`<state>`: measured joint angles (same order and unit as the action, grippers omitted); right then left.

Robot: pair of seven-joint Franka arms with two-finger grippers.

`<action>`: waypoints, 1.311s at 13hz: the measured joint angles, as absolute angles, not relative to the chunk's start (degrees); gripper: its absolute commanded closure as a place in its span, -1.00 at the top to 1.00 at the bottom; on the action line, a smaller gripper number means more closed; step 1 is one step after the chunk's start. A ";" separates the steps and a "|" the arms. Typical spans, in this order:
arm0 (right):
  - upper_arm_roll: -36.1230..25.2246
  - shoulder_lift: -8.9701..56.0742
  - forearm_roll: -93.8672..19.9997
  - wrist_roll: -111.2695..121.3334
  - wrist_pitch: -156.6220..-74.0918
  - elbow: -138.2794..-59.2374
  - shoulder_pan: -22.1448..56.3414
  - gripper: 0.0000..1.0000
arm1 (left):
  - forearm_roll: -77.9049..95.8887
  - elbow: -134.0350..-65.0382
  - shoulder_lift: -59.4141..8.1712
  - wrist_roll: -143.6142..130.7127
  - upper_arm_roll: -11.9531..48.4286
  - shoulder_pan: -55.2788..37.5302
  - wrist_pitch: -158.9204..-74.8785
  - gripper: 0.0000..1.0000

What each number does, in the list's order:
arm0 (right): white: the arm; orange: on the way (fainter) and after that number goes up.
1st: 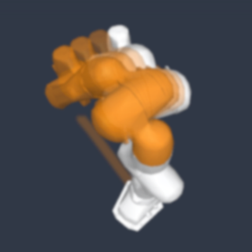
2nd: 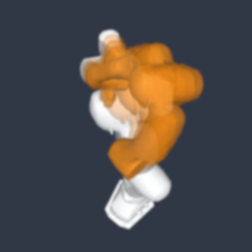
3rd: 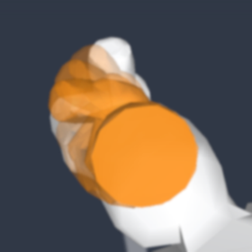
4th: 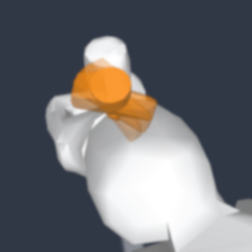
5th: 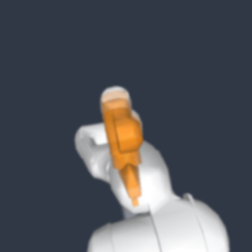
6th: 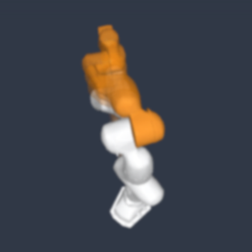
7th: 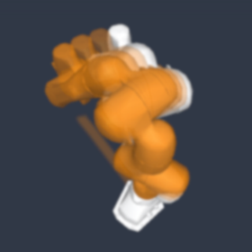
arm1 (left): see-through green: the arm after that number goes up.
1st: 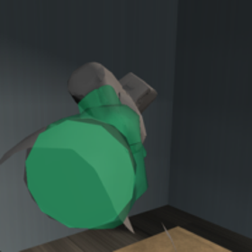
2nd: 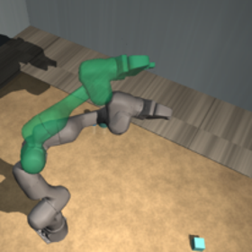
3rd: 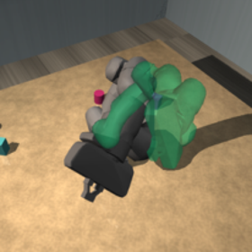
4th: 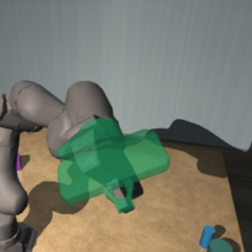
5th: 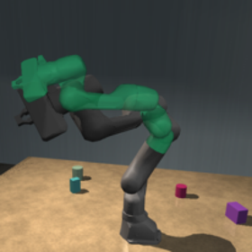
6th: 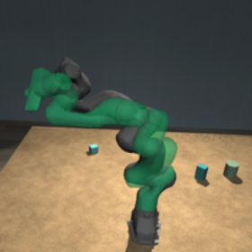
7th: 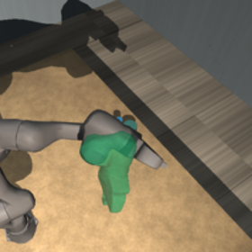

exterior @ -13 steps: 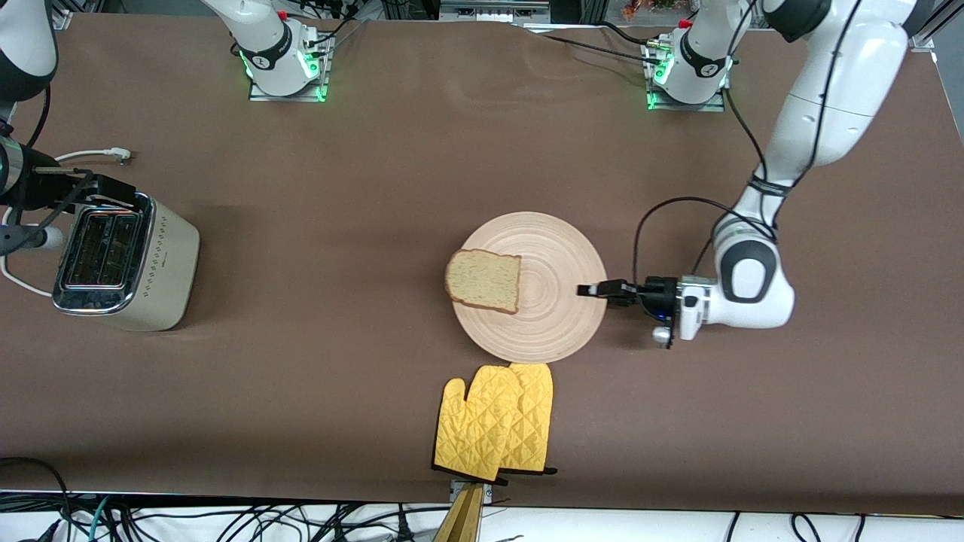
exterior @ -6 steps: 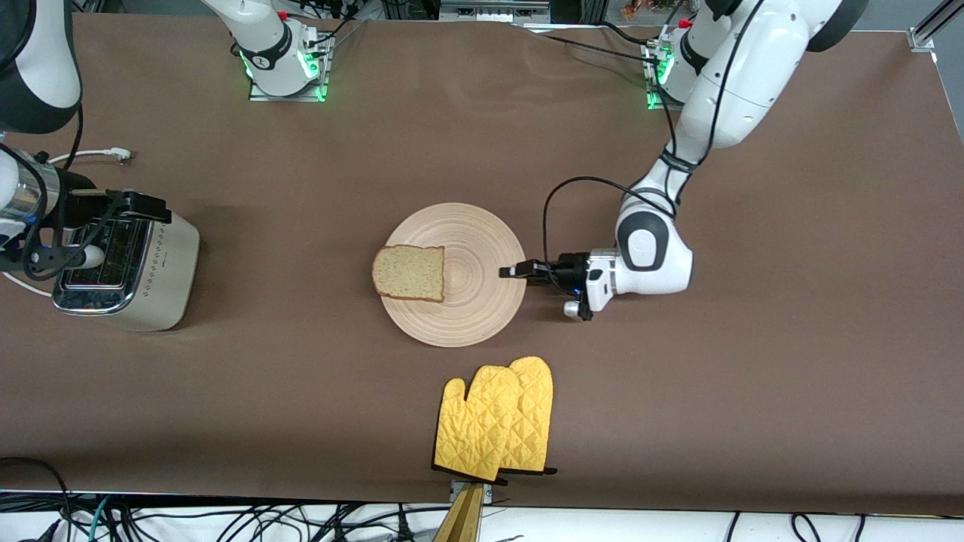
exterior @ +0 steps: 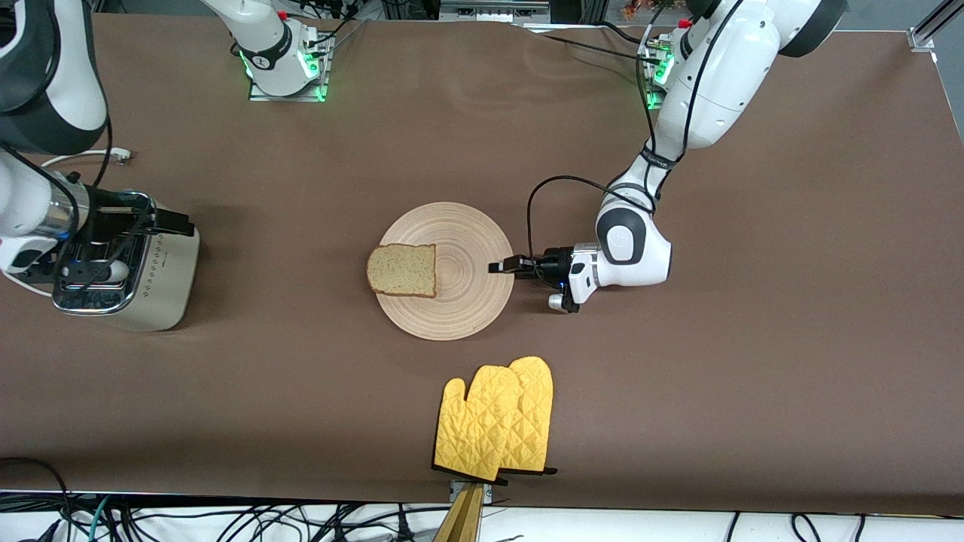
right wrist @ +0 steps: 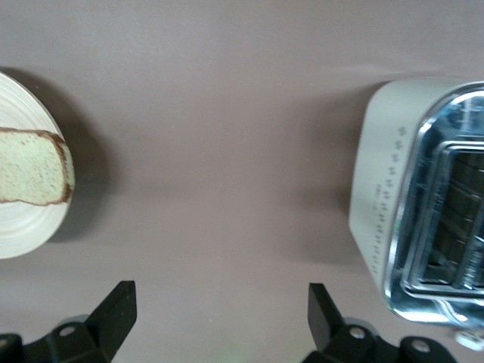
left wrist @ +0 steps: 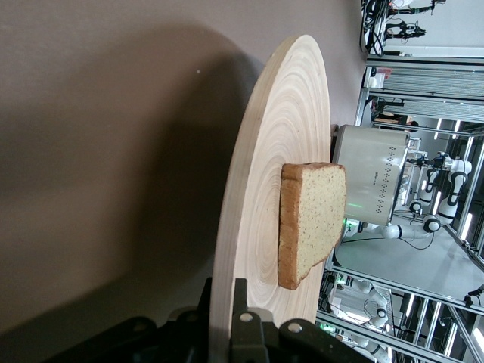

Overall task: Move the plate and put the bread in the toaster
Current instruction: 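Slide the plate toward the toaster while the right gripper approaches, then open and withdraw the left gripper while the right gripper reaches the bread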

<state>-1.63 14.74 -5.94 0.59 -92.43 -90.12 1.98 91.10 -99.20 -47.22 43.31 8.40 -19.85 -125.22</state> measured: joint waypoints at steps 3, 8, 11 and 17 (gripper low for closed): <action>-1.51 15.59 -7.51 -2.28 -95.15 -92.06 3.21 1.00 | 91.10 -99.20 -47.75 43.33 8.11 -19.85 -125.26 -1.00; -1.35 19.54 -10.52 -6.55 -100.82 -92.64 7.31 1.00 | 91.59 -99.19 -47.93 43.33 7.88 -19.85 -125.26 -0.26; -1.26 22.88 -14.19 -9.16 -105.87 -93.04 9.81 1.00 | 94.39 -99.14 -47.93 43.54 7.89 -19.85 -125.17 0.04; -1.13 25.42 -14.98 -17.89 -118.66 -97.54 16.24 1.00 | 94.50 -99.10 -47.51 43.54 7.04 -19.01 -125.09 1.00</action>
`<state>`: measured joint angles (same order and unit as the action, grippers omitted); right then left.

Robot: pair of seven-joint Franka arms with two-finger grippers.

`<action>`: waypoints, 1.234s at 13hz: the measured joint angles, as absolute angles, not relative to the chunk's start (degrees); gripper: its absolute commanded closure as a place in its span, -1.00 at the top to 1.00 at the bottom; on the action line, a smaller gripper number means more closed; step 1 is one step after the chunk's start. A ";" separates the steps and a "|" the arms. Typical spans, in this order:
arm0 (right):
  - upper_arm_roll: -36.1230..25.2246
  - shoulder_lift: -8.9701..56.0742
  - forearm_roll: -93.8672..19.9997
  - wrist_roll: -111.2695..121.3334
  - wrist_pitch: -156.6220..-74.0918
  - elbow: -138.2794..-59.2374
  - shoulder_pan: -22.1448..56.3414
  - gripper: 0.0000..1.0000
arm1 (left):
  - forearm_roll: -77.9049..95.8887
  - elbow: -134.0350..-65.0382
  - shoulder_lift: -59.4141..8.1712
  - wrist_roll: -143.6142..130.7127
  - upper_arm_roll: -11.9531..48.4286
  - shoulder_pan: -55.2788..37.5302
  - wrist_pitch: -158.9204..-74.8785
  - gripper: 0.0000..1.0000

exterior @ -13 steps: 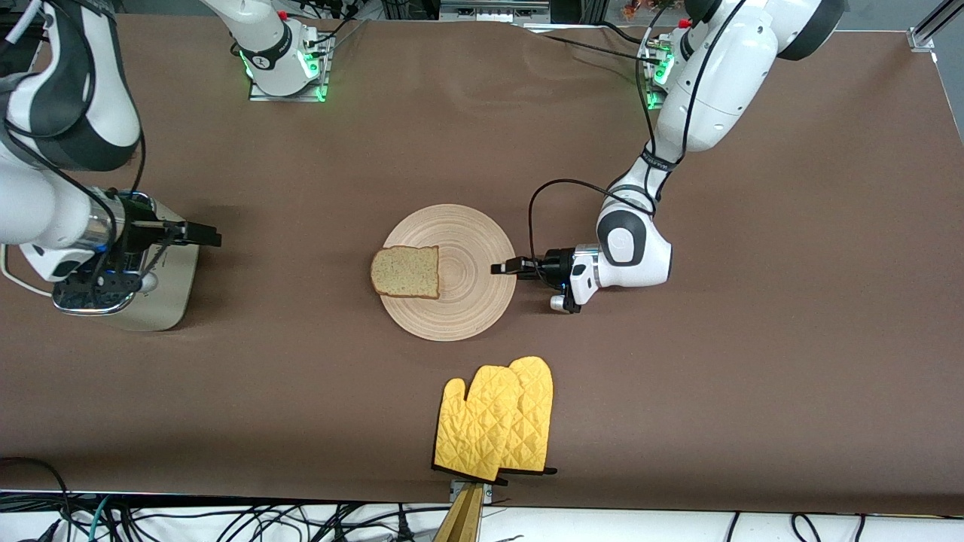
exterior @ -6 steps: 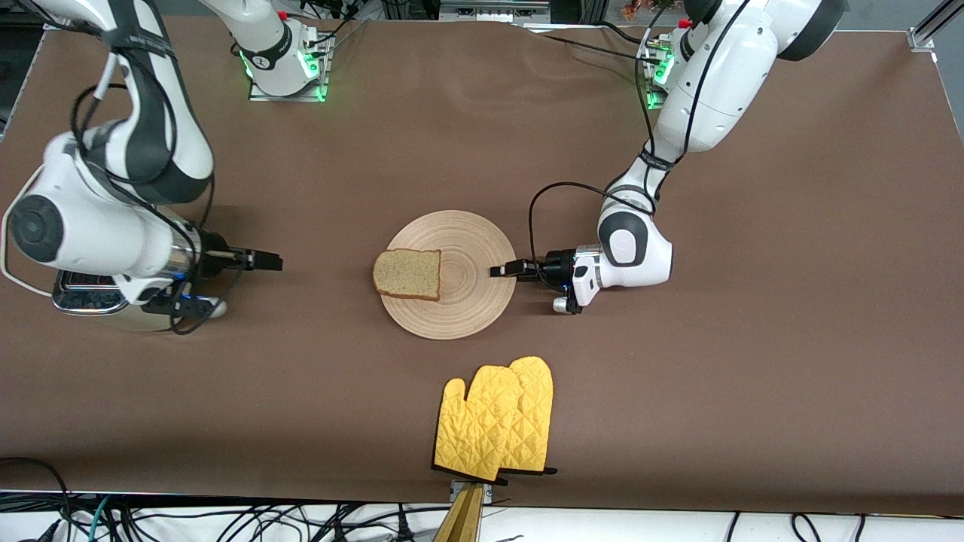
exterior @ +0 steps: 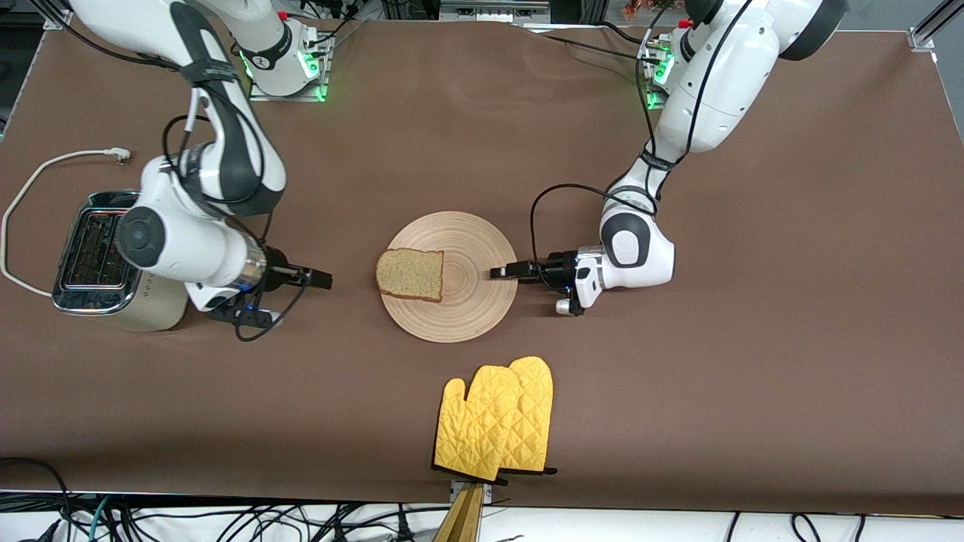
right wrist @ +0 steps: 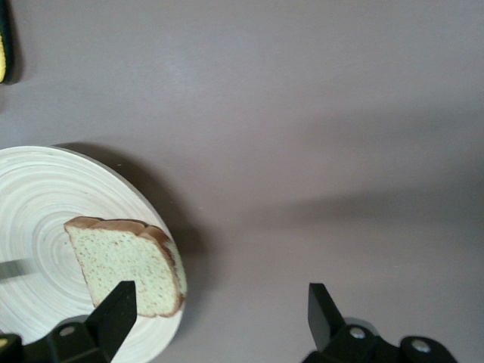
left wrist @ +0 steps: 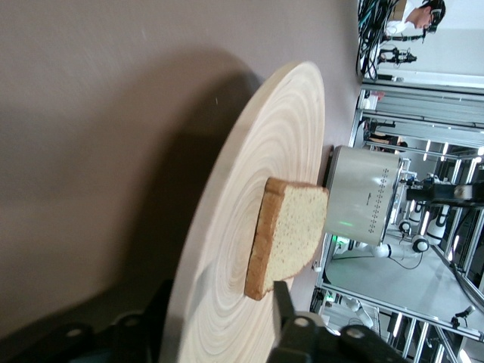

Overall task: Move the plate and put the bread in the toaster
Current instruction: 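Open and withdraw the left gripper while the right gripper reaches the bread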

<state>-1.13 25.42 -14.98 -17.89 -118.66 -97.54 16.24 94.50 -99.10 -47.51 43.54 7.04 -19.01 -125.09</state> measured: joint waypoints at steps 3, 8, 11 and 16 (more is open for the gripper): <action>-1.11 26.67 -14.98 -20.89 -122.46 -98.09 18.93 1.00 | 94.34 -101.53 -44.38 43.59 6.44 -13.37 -123.85 1.00; -1.06 29.76 -14.99 -26.03 -128.37 -98.29 22.70 1.00 | 78.92 -109.80 -32.27 40.09 6.35 -2.43 -123.05 1.00; -1.06 31.65 -14.99 -27.09 -130.99 -98.35 24.30 1.00 | 62.33 -111.85 -24.56 30.74 6.09 1.00 -123.05 1.00; -1.06 33.85 -14.99 -27.09 -132.26 -98.39 25.33 1.00 | 34.88 -112.41 -13.10 12.75 6.21 1.78 -123.02 1.00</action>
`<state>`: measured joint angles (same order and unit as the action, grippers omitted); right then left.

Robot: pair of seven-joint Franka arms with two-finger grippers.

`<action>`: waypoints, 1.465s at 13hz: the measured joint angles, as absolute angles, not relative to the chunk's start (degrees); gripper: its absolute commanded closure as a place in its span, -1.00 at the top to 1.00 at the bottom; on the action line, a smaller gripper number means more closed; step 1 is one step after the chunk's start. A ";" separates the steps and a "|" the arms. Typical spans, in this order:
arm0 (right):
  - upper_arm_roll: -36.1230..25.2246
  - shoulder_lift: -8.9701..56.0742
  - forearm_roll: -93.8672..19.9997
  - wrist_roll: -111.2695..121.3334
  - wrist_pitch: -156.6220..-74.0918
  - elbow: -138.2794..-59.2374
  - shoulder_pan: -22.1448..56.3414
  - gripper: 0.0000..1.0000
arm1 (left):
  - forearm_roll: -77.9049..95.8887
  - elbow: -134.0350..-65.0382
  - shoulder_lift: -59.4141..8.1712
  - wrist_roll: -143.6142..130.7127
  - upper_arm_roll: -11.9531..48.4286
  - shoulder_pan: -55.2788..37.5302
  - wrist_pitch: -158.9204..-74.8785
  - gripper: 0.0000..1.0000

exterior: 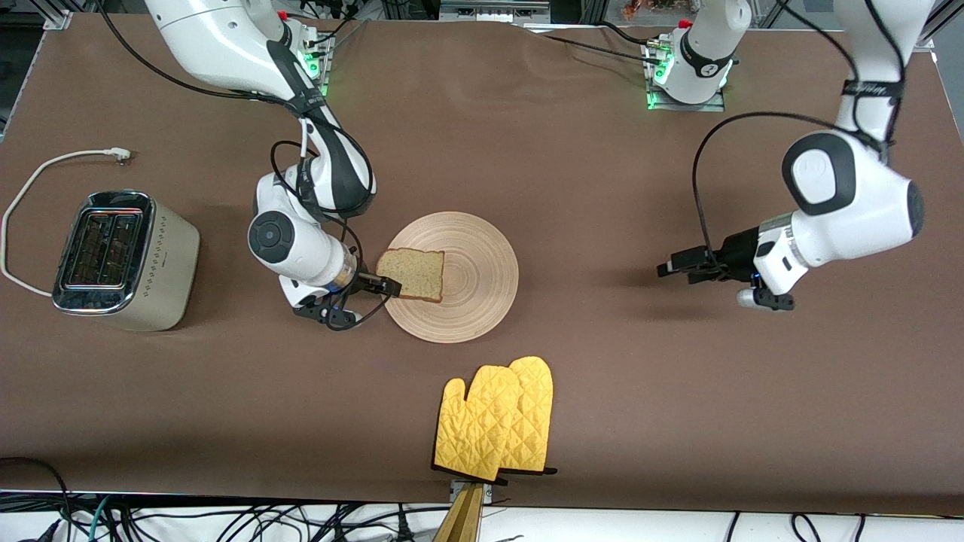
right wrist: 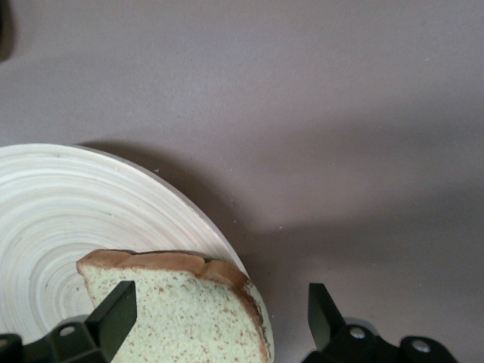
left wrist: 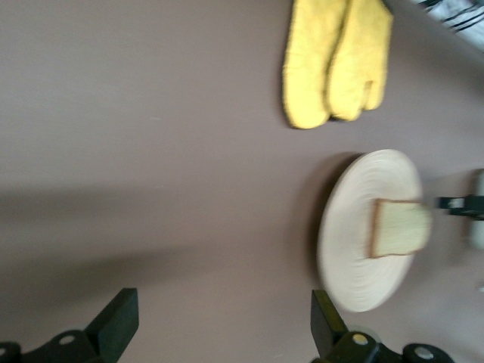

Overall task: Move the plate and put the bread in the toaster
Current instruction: 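Open and withdraw the left gripper while the right gripper reaches the bread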

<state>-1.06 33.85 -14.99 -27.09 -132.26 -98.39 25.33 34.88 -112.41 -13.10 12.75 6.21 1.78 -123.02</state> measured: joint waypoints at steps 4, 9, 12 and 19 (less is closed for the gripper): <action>-1.06 34.39 -14.99 -27.09 -132.19 -99.32 26.03 1.00 | 17.66 -112.44 -6.36 5.60 6.20 1.75 -118.89 1.00; -1.07 34.18 -14.99 -27.00 -129.49 -99.61 26.04 1.00 | 2.87 -103.86 -3.58 -4.09 6.19 1.09 -104.75 1.00; -1.07 33.77 -14.99 -26.75 -128.03 -99.61 26.07 1.00 | 1.03 -97.12 -3.15 -5.11 4.48 0.85 -97.01 1.00; -1.08 33.74 -14.98 -21.40 -127.72 -99.61 26.11 1.00 | -2.74 -94.08 -3.35 -3.34 1.66 0.76 -95.42 1.00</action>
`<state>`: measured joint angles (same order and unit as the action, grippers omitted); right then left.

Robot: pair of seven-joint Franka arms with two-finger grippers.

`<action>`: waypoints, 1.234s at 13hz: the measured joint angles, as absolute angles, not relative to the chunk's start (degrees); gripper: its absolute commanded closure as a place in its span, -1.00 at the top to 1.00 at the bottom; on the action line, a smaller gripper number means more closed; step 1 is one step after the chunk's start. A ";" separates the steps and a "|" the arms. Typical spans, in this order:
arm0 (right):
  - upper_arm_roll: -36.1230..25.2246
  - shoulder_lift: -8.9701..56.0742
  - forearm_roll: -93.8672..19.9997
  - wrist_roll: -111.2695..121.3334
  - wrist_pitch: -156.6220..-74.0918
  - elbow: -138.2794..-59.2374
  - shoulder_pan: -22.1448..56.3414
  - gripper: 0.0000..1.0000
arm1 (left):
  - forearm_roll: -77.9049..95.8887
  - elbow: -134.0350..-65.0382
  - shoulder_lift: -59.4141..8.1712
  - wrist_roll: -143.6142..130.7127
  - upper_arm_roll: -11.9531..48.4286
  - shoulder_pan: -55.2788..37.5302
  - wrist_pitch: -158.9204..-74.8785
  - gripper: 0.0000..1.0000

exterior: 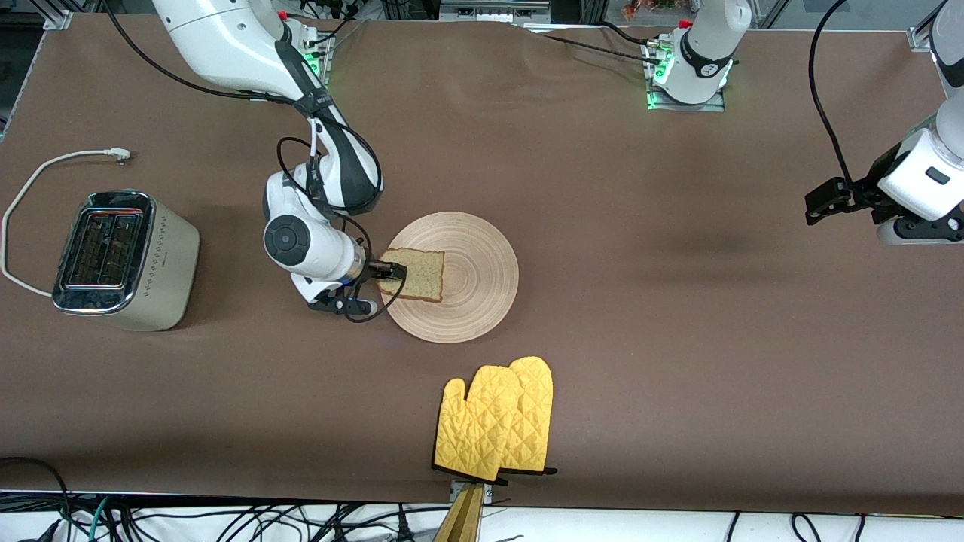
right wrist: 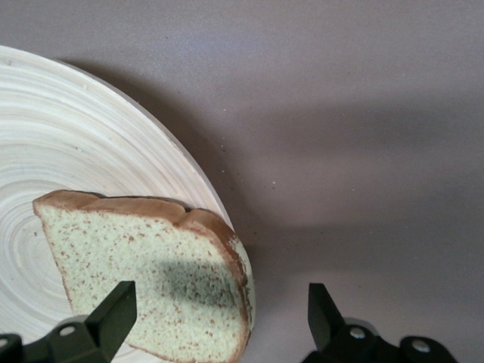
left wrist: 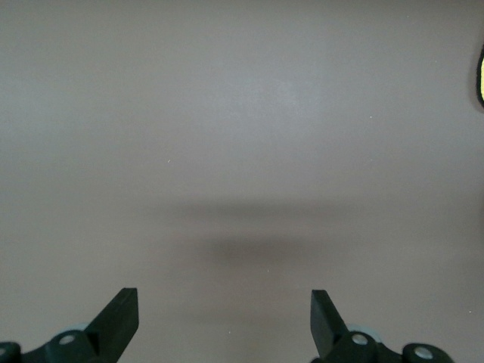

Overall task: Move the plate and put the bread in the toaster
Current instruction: 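Open and withdraw the left gripper while the right gripper reaches the bread, then grasp the bread slice crust with the right gripper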

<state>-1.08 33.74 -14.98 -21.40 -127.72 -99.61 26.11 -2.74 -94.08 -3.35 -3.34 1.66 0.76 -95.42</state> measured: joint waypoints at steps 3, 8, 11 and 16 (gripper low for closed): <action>-1.12 33.74 -14.98 -20.01 -127.68 -99.61 26.11 0.90 | 0.15 -92.85 -3.35 -8.00 1.78 0.62 -93.43 1.00; -1.17 33.85 -14.98 -19.83 -127.50 -99.62 26.11 0.17 | 0.36 -92.33 -3.36 -12.25 4.06 -0.11 -91.21 1.00; -1.19 33.94 -14.98 -19.81 -127.45 -99.64 26.11 0.17 | 0.36 -90.98 -3.36 -12.22 3.62 -0.04 -91.21 1.00; -1.21 33.98 -14.98 -19.77 -127.38 -99.67 26.11 -0.91 | 0.36 -90.72 -3.54 -12.22 4.58 -0.15 -91.28 1.00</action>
<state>-1.21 33.98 -14.98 -19.77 -127.38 -99.67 26.11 0.36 -90.72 -3.54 -12.22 4.58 -0.15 -91.28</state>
